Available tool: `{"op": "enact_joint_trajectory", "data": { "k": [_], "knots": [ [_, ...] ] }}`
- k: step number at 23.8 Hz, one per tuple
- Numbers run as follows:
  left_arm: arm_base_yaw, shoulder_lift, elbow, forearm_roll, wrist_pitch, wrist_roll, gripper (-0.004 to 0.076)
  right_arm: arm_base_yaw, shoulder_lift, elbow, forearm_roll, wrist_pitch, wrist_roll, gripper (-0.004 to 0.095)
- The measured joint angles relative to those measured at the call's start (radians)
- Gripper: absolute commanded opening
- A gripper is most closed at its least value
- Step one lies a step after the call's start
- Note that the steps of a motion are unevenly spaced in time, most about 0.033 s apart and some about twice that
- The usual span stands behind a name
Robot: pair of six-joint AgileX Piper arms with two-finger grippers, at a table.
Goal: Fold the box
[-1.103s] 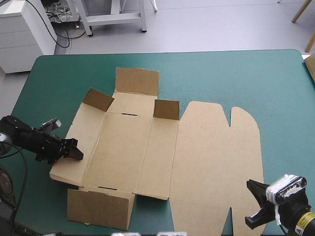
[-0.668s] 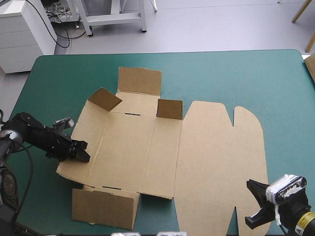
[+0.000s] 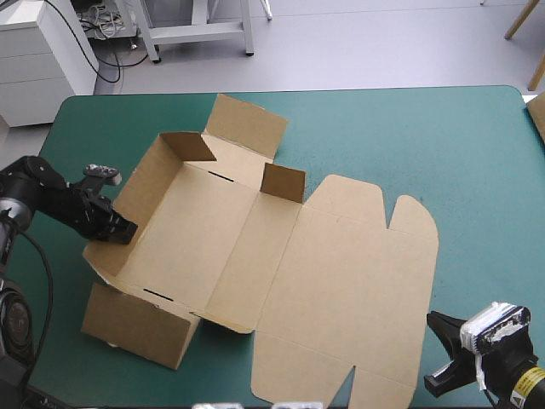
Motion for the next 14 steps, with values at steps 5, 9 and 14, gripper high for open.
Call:
{"op": "enact_joint_trajectory", "data": {
  "k": [5, 9, 14],
  "knots": [
    [-0.133, 0.055, -0.241, 0.27, -0.005, 0.001, -0.0008, 0.0, 0.0, 0.0, 0.0, 0.0, 0.0, -0.0021],
    [-0.292, 0.138, -0.316, 0.424, -0.067, -0.003, -0.0008, 0.0, 0.0, 0.0, 0.0, 0.0, 0.0, -0.0021],
    [-0.461, 0.177, -0.342, 0.557, -0.183, -0.006, -0.0008, 0.0, 0.0, 0.0, 0.001, 0.0, 0.0, -0.0021]
  ]
}}
